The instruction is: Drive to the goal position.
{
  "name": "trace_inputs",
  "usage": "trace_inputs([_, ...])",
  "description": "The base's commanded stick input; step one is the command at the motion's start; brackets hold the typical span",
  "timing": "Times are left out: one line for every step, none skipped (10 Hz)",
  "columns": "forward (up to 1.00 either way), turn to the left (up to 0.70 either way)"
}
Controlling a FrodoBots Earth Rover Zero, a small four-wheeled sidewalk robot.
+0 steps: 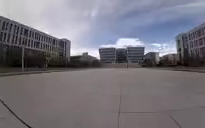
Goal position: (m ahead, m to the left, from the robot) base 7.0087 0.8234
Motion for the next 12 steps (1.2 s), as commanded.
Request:
trace_inputs([0.70, 0.00])
trace_inputs([0.70, -0.01])
trace_inputs([0.70, -0.20])
trace_inputs([0.70, -0.31])
trace_inputs([0.70, -0.24])
trace_inputs([0.70, -0.14])
trace_inputs([0.70, -0.02])
trace_inputs([0.70, 0.00])
trace_inputs([0.70, 0.00])
trace_inputs([0.70, 0.00])
trace_inputs([0.70, 0.00])
trace_inputs([0.70, 0.00])
